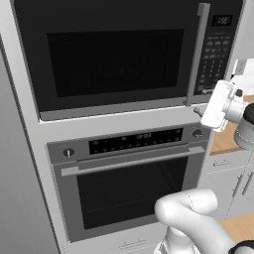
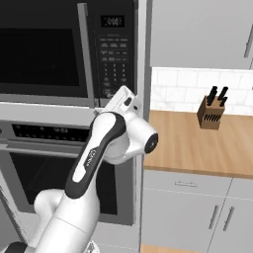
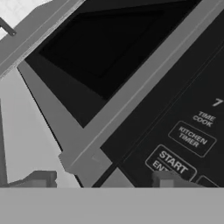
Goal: Pick the mushroom from the sink and place it in the bowl. Then pick the bowl and place it in the microwave. Then close the microwave door and press the start button.
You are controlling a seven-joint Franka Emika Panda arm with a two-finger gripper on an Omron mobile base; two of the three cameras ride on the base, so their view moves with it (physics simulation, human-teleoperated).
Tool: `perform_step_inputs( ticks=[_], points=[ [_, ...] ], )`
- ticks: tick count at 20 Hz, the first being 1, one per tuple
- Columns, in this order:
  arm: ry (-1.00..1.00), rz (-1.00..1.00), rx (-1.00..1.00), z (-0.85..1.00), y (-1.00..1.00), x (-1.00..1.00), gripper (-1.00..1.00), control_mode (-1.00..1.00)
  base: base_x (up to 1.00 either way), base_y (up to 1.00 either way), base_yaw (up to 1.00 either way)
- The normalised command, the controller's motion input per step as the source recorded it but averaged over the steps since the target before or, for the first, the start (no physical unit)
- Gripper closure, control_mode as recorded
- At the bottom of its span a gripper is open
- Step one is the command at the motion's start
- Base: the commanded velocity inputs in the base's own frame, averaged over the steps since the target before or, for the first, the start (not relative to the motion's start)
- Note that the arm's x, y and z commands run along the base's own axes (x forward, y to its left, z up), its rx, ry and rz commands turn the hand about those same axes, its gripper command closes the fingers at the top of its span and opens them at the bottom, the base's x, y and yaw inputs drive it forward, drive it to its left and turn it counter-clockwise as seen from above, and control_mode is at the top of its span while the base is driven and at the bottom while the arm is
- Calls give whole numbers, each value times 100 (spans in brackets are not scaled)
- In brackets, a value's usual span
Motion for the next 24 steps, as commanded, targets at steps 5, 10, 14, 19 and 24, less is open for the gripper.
perform_step_inputs(
  ticks=[5,10,14,19,24],
  points=[
    [0,18,0,0,8,12,-100,-100,0,0,0],
    [0,18,0,5,21,35,-100,-100,0,0,0],
    [4,20,0,0,22,78,-100,-100,0,0,0],
    [5,18,2,0,26,67,-100,-100,0,0,0],
    [11,18,6,-2,25,84,-100,-100,0,0,0]
  ],
)
